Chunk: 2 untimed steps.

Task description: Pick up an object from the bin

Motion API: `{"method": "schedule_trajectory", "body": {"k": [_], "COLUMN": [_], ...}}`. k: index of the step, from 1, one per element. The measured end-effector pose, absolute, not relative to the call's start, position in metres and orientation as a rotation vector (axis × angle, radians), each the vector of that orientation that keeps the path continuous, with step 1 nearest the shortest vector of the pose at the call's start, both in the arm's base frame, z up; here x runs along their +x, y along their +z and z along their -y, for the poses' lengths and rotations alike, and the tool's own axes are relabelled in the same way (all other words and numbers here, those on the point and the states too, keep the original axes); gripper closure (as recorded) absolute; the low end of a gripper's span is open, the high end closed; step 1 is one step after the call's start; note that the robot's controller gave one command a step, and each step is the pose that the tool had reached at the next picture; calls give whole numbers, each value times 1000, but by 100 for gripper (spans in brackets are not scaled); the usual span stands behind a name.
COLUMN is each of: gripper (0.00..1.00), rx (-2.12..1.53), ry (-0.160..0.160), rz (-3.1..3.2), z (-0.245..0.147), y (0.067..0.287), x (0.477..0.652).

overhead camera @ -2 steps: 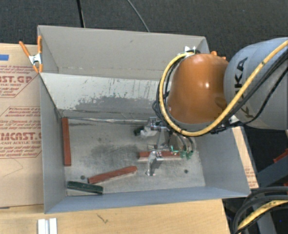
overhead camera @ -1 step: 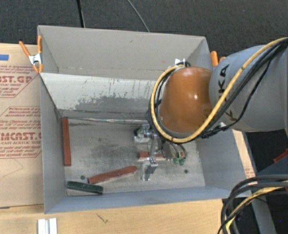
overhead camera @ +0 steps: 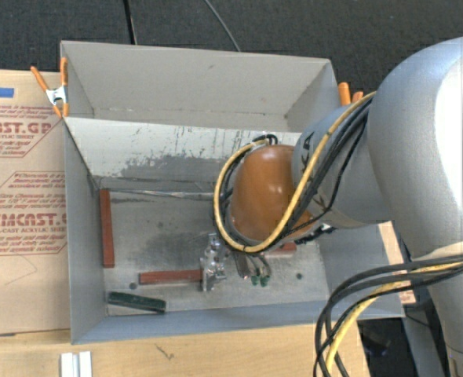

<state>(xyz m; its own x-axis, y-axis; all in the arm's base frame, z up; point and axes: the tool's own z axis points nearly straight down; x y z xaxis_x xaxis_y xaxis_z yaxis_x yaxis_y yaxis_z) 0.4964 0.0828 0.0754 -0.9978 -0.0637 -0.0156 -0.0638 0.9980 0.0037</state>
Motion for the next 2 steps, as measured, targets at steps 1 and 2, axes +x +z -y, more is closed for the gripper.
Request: {"method": "schedule_trajectory", "body": {"k": [1,2], "gripper": [100,100], "rx": [-99,-124], "ry": [7,2], "rz": [-3125,-3131], "z": [-83,-104], "y": [75,262], "x": [496,486]}}
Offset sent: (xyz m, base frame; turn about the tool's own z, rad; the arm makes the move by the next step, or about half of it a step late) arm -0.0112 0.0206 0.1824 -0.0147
